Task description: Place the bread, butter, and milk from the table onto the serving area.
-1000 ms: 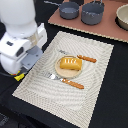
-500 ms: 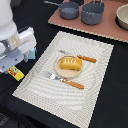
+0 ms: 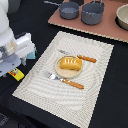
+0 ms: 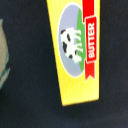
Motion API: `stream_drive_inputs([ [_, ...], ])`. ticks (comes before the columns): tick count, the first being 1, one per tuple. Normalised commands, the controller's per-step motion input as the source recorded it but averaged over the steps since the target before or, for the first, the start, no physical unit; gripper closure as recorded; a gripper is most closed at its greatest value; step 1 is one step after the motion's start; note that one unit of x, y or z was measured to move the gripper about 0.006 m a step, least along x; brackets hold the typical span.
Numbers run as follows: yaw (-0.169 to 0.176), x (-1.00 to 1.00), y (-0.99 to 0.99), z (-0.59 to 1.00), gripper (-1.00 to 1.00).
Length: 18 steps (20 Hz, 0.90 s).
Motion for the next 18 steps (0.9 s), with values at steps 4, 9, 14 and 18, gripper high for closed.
stream_drive_inputs([
  [4,-0.005,-0.12,0.0,-0.28,-1.0],
  [9,0.0,-0.16,0.0,-0.15,1.0],
  [14,0.0,-0.16,0.0,-0.16,1.0],
  [18,0.0,-0.04,0.0,-0.3,1.0],
])
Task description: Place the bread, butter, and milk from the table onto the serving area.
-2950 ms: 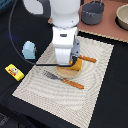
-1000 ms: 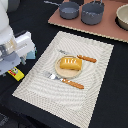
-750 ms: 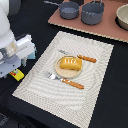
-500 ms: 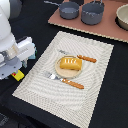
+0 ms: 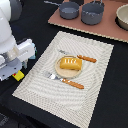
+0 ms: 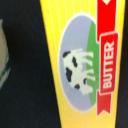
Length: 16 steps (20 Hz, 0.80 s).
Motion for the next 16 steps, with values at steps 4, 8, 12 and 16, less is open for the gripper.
stream_drive_inputs([
  [4,0.0,0.0,0.0,-0.38,1.0],
  [8,-0.037,0.03,0.0,0.26,1.0],
  [12,-0.108,0.01,-0.04,0.92,1.0],
  [16,-0.059,-0.03,-0.13,1.0,1.0],
])
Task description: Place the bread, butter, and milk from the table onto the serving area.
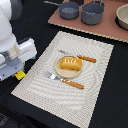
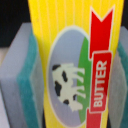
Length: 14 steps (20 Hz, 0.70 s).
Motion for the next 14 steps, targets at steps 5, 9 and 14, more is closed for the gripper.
stream_drive_inputs([
  [5,-0.025,-0.01,-0.1,1.0,1.0],
  [9,-0.069,0.7,-0.24,0.92,1.0],
  [14,-0.026,1.0,-0.22,0.83,1.0],
])
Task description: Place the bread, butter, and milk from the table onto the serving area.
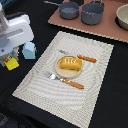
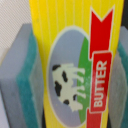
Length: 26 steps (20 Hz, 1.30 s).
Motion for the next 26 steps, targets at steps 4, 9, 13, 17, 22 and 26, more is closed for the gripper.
stream_drive_inputs([
  [4,-0.005,1.0,-0.25,0.57,1.0],
  [9,-0.003,1.0,-0.29,0.18,1.0],
  [13,-0.02,0.97,-0.4,-0.18,1.0],
  [17,-0.021,0.98,-0.41,-0.3,1.0],
  [22,-0.022,1.0,-0.33,-0.34,1.0],
  [26,-0.022,1.0,-0.18,-0.3,1.0],
])
